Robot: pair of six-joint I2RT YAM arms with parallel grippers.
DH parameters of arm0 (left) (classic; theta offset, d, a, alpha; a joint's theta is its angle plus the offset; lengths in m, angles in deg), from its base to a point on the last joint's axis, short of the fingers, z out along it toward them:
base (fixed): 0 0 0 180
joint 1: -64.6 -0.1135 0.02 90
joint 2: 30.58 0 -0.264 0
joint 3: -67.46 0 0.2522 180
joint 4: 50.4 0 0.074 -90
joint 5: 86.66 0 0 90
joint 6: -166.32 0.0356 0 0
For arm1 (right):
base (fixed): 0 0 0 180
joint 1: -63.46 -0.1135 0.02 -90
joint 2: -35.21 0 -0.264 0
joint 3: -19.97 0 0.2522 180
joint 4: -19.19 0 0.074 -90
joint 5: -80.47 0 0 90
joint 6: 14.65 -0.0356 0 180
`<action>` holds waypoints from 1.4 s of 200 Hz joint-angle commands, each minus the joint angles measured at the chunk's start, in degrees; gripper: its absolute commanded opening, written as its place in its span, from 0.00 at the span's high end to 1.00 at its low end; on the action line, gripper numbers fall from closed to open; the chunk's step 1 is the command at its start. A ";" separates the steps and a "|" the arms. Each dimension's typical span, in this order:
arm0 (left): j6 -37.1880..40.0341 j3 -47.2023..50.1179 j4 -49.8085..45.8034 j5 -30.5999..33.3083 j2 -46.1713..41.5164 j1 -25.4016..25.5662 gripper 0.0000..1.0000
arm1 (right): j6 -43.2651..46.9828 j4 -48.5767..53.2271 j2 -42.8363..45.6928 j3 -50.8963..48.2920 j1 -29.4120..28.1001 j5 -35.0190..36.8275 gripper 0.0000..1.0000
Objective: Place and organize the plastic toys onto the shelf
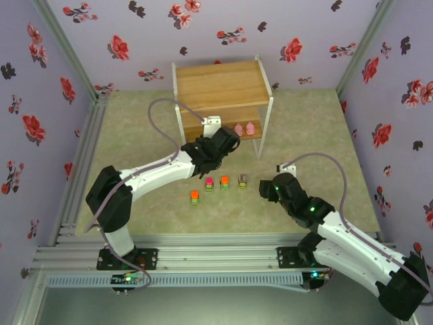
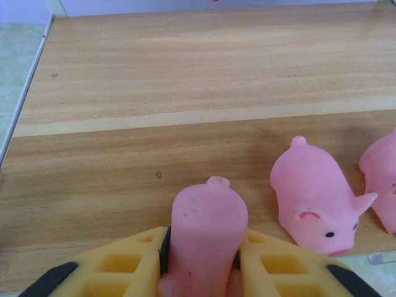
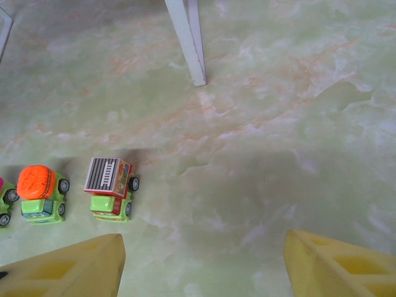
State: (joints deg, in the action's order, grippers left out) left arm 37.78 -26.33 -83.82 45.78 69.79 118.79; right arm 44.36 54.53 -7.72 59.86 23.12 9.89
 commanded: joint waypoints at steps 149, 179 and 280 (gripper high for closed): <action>-0.65 -2.68 2.25 0.93 3.06 -2.16 0.67 | 1.01 -1.05 -0.27 -0.42 0.39 0.03 0.30; -1.03 -3.41 1.39 0.81 3.57 -2.47 0.66 | 1.01 -1.11 -0.22 -0.39 0.35 0.06 0.30; -1.86 -3.82 0.28 0.55 4.06 -2.51 0.60 | 1.07 -1.02 -0.22 -0.45 0.38 0.09 0.30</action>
State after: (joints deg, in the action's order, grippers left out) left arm 37.28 -28.36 -82.88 45.75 72.96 116.70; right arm 44.36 54.18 -7.94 59.86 23.12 9.89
